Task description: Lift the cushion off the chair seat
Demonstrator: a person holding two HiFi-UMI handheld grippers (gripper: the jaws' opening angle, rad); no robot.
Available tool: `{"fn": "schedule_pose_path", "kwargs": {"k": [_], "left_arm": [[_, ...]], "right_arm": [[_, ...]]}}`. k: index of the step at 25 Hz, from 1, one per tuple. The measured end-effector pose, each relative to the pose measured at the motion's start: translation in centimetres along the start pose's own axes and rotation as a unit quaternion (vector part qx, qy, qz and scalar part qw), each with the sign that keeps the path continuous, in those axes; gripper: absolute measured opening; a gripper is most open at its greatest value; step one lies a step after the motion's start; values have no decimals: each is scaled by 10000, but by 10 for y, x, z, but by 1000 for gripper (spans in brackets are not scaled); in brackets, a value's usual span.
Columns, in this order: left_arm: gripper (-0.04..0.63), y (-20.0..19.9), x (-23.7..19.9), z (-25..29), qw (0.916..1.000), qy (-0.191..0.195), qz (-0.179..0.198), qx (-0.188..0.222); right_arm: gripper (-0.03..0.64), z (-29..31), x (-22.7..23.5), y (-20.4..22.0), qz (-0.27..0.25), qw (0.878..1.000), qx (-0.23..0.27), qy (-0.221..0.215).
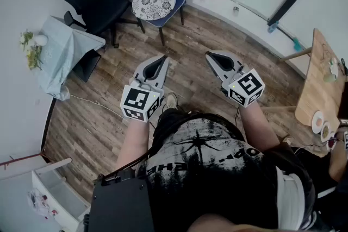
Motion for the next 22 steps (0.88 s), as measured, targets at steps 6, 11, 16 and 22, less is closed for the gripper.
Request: {"fn": "schedule_pose_path", "kwargs": {"k": [6,11,16,22], "left_arm": [[12,4,-2,2,9999,90,-113,49],[12,4,1,7,10000,67,-60,41],[12,4,-1,2,10000,-38,-15,0],[12,2,-4,-2,9999,-165,22,-28]], "right_arm": [[15,5,-4,0,-75,10000,-29,-39],[15,4,-1,1,-45,10000,-23,-34],[15,7,-2,1,-9,10000,-57,-69],[15,9,-5,-1,14,9999,32,-161]]}}
Point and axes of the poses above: the fingertips, and each gripper's own axes: z forward along the fingers, x to its right, y out of its underside, the point moved 7 cm from there along -z, backward along the fingers, and after that the axes turned 14 degrees about y, right-handed, at the moved point
